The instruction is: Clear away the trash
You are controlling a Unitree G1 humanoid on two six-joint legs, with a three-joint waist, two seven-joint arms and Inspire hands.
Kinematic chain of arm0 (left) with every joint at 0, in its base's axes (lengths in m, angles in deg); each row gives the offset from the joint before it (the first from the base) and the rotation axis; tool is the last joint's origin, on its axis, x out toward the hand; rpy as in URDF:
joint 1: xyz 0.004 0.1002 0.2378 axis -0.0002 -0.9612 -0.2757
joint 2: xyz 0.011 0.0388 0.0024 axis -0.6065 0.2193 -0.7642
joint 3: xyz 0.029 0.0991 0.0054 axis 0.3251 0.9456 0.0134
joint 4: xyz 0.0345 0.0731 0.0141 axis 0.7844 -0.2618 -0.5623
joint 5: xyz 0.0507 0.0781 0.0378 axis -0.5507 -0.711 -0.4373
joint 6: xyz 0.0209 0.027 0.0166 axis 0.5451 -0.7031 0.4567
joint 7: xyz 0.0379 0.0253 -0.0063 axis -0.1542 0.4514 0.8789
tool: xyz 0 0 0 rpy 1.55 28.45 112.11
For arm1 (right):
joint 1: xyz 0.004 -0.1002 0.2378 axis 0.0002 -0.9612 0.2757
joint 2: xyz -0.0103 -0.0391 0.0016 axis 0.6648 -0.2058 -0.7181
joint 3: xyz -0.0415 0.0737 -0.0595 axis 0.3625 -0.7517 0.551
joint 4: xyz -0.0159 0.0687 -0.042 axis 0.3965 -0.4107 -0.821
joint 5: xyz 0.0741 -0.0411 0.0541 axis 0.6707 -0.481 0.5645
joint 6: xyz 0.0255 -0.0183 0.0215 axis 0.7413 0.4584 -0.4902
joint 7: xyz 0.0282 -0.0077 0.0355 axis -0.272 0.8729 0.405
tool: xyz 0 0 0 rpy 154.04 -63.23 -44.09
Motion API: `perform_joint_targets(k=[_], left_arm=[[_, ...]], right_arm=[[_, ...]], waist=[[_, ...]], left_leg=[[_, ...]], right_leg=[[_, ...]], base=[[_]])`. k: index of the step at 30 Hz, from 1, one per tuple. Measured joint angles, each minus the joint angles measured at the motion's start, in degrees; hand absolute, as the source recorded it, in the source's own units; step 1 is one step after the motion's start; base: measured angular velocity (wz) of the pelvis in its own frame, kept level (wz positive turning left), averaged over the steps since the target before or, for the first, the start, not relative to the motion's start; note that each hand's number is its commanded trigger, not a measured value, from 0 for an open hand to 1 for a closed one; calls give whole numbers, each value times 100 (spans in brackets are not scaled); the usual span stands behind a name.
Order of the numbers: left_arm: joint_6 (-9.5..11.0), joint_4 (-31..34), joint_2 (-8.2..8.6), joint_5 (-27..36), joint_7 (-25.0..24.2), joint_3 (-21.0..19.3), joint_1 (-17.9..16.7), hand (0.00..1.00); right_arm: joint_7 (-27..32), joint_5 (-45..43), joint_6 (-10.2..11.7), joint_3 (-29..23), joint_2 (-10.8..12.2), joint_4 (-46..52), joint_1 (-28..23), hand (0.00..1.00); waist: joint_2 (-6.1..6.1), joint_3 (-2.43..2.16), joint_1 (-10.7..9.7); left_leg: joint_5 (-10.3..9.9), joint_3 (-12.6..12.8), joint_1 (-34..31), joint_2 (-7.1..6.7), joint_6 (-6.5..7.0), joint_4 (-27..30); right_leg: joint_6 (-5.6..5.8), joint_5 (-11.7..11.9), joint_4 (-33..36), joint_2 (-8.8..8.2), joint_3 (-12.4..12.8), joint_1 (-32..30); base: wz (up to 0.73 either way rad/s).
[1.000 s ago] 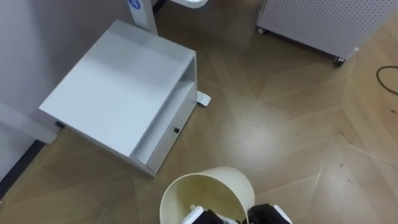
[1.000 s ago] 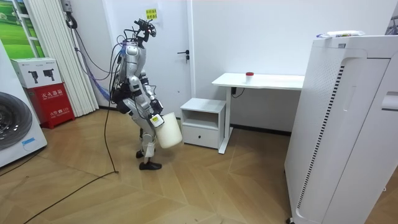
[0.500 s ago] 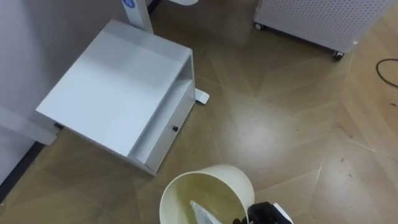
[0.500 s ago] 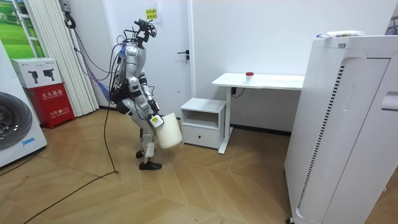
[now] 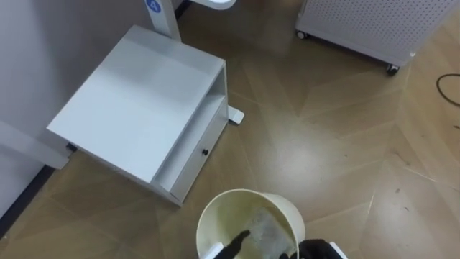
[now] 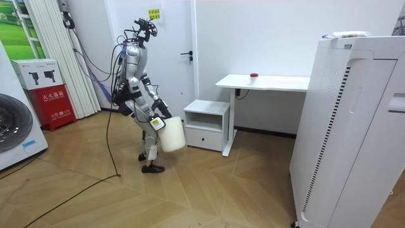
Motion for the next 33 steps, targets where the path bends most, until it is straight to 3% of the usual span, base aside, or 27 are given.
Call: perform_joint_targets(k=[5,14,20,24,27,30,33], left_arm=[[91,23,16,-68,164,-309,2,0],[188,368,-80,-44,279,-537,-55,0],[301,820,-184,-49,243,-775,-82,0],[321,1367,-265,-125,265,-911,-192,0],[353,1581,-276,-169,390,-1135,-348,0],[351,1894,-338,-161,491,-1381,-475,0],[385,2293,-296,-158,706,-1781,-521,0]], right_arm=[[-133,18,0,-197,-17,-234,-65,100],[-276,21,-12,-576,-142,-226,-265,100],[-310,0,-17,-885,-163,-67,-474,100],[-296,-29,-19,-956,-176,69,-678,100],[-302,-39,-21,-1008,-160,236,-848,100],[-307,-51,-94,-1081,-159,531,-1009,100],[-302,-53,-93,-1105,-159,770,-1146,100]], waist=[[11,19,73],[-3,29,67],[-32,19,37],[-50,1,29],[-155,-58,65],[-258,-115,55],[-310,-128,79]], left_leg=[[-22,16,436,-14,-17,-123],[20,147,1327,-237,-47,-728],[26,217,2017,-323,-78,-1186],[29,254,2391,-403,-83,-1420],[28,447,2824,-490,-82,-1622],[23,482,3080,-492,-90,-1660],[22,726,3396,-443,-93,-1796]], right_leg=[[37,-17,-133,16,-19,450],[188,-4,-551,-23,24,1232],[313,53,-1043,51,22,1926],[406,102,-1328,103,32,2302],[446,129,-1355,64,-23,2533],[426,177,-1436,75,-161,2711],[362,278,-1590,114,-339,2915]], base=[[0],[-3],[-6],[-6],[-43],[-47],[-45]])
